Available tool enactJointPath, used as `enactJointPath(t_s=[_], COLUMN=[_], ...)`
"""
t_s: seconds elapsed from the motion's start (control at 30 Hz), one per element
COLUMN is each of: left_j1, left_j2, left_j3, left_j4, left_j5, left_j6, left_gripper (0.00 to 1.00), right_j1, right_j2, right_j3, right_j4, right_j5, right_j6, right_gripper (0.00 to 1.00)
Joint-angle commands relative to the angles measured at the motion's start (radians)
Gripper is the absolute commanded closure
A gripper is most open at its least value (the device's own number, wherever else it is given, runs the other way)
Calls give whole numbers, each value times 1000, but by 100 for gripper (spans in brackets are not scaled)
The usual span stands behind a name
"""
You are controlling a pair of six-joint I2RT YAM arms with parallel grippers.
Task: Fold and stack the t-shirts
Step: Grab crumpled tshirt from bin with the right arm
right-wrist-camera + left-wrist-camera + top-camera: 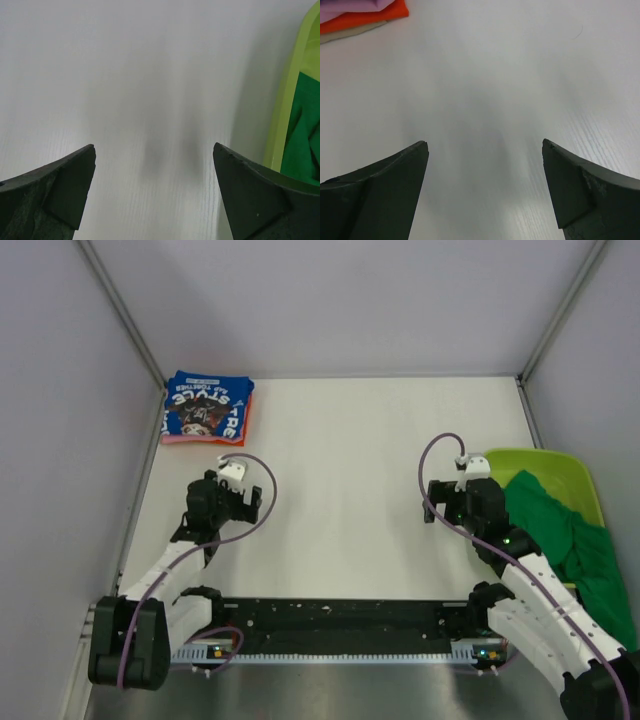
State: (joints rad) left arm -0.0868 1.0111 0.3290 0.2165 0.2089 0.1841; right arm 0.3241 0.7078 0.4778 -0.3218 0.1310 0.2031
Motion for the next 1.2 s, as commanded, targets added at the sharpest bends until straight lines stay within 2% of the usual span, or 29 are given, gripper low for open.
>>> enactJointPath(t_s=[0.0, 0.3, 0.4, 0.57, 0.67, 0.7, 0.73, 0.8, 0.87, 0.9, 1.07, 1.17], left_j1=[4, 5, 4, 4, 4, 4, 4, 4, 4, 4, 5, 7], left_j2=[-6, 7, 9, 3, -3, -6, -9, -5, -3, -2, 7, 20], left_j3=[48, 56, 58, 67, 68, 70, 73, 74, 77, 79, 88, 100], left_j4=[-2, -17, -23, -39, -55, -72, -86, -103, -111, -112, -132, -152], left_j5=[-29, -19, -14, -6, 18, 33, 46, 57, 55, 53, 102, 115], left_j6=[-28, -5, -3, 12, 41, 64, 87, 116, 127, 127, 132, 133], left_gripper=[1, 1, 1, 1, 1, 1, 1, 1, 1, 1, 1, 2], right_j1=[-10, -8, -10, -10, -11, -10, -10, -19, -109, -176, -635, -782], right_j2=[-18, -51, -64, -48, -36, -27, -9, 51, 114, 123, 117, 215], right_j3=[4, -13, -16, 135, 194, 217, 254, 345, 430, 455, 357, 291], right_j4=[38, 56, 84, 75, 136, 119, 78, -98, -292, -350, -326, -289], right_j5=[19, 25, 83, 165, 63, 106, 216, 597, 808, 808, 521, 476], right_j6=[12, 7, 42, 269, 165, 153, 159, 211, 341, 396, 576, 608], right_gripper=[1, 1, 1, 1, 1, 3, 8, 12, 12, 12, 12, 8])
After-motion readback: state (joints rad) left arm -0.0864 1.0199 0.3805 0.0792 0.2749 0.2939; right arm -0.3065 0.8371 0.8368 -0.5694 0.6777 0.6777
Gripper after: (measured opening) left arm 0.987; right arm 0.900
